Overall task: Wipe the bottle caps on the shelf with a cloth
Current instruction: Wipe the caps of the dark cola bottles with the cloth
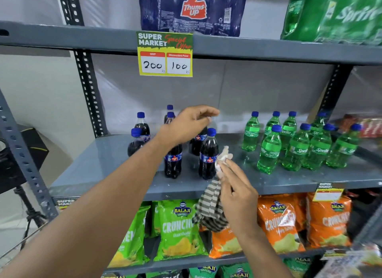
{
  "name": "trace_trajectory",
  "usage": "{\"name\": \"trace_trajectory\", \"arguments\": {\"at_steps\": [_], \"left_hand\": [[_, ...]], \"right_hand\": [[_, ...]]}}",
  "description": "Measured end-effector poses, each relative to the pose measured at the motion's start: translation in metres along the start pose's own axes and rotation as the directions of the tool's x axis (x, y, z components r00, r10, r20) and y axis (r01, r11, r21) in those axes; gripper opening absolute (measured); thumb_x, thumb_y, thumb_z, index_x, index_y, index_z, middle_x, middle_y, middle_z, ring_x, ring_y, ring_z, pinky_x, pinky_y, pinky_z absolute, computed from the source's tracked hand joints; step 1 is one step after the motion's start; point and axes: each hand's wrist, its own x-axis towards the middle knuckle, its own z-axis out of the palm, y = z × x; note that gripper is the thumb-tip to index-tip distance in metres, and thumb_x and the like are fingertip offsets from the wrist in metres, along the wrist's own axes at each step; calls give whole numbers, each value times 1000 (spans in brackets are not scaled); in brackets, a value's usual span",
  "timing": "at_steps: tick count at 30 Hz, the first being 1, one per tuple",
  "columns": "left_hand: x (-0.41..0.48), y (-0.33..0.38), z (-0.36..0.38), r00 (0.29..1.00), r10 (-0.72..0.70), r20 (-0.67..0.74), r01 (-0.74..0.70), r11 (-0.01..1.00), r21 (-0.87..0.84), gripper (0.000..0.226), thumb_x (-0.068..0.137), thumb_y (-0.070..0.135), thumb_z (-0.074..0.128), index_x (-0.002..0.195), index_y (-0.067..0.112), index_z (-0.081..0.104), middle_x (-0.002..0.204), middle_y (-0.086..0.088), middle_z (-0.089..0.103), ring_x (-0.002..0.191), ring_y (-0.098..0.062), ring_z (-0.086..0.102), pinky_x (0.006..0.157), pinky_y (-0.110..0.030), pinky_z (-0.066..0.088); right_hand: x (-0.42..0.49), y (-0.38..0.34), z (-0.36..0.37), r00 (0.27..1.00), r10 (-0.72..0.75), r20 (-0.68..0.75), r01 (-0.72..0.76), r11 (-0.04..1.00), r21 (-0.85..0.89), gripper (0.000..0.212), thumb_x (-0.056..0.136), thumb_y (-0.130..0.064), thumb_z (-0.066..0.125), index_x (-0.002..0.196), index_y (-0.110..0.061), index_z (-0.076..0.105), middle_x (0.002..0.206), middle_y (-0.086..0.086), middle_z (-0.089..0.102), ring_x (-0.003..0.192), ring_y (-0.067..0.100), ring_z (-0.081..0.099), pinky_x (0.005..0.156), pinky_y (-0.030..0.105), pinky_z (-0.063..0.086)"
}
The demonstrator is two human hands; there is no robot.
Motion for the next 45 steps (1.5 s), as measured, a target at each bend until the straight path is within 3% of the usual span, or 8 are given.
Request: {"name": "trace_trajectory", "arguments": {"at_steps": [4, 8, 12, 20, 28, 33, 39, 45], "left_hand": [[9, -7, 27, 989, -113, 97, 116, 993, -31, 33, 103, 9, 47, 133, 13, 60, 140, -2, 61, 133, -13, 52, 114, -32, 38], [10, -14, 35, 978, -173, 113, 188, 972, -142, 35, 105, 7, 42, 136, 11, 58, 141, -6, 61, 135, -15, 52, 108, -26, 42], [11, -14, 36, 974, -188, 129, 220, 926, -306, 39, 102, -4, 37, 135, 1, 56, 139, -15, 61, 132, -22, 56, 114, -35, 41], [11, -18, 34, 976, -169, 134, 210, 886, -414, 39, 100, -7, 35, 132, -4, 57, 135, -21, 62, 128, -26, 60, 113, -32, 42], [12, -25, 35, 979, -146, 145, 193, 890, -413, 37, 99, -3, 38, 123, 8, 65, 126, -9, 70, 123, -18, 64, 111, -32, 43], [12, -24, 37, 981, -142, 131, 184, 889, -418, 38, 100, -4, 38, 117, 12, 67, 120, -5, 73, 122, -19, 65, 112, -33, 42], [10, -21, 37, 978, -159, 135, 200, 897, -394, 38, 100, -3, 37, 120, 12, 66, 120, -5, 72, 121, -15, 65, 107, -27, 46], [11, -22, 38, 975, -181, 128, 219, 871, -440, 37, 100, -5, 36, 118, 8, 66, 122, -11, 71, 122, -20, 64, 111, -32, 44]], "right_hand": [[21, 14, 2, 999, 39, -19, -40, 999, -32, 40, 86, 16, 66, 123, -1, 68, 131, 5, 61, 122, 3, 55, 105, 22, 45], [32, 20, 22, 999, 40, -13, -40, 999, 15, 37, 86, 21, 62, 118, 3, 69, 130, 10, 62, 117, 4, 57, 100, 20, 48], [35, 23, 40, 997, -21, 79, 26, 998, -61, 36, 85, 18, 65, 118, 3, 70, 129, 17, 65, 116, 26, 65, 101, 37, 52], [18, 30, 52, 952, -159, 260, 199, 971, -134, 59, 76, 27, 60, 129, 2, 63, 142, 18, 56, 139, 29, 42, 120, 23, 17], [-7, 47, 39, 898, -176, 404, 243, 962, -121, 76, 58, 25, 57, 131, 2, 61, 143, 14, 55, 140, 25, 36, 115, 39, 32], [-12, 49, 35, 950, -73, 302, 104, 991, -89, 61, 75, 28, 60, 129, -1, 64, 141, 13, 57, 137, 25, 45, 115, 32, 33], [11, 34, 44, 983, 167, 73, -177, 972, 155, 41, 91, 12, 61, 129, -1, 63, 141, 11, 55, 129, 25, 56, 109, 39, 45], [32, 17, 47, 987, -29, 158, 37, 998, -50, 45, 81, 21, 61, 119, -1, 71, 133, 14, 64, 130, 28, 55, 108, 36, 44]]}}
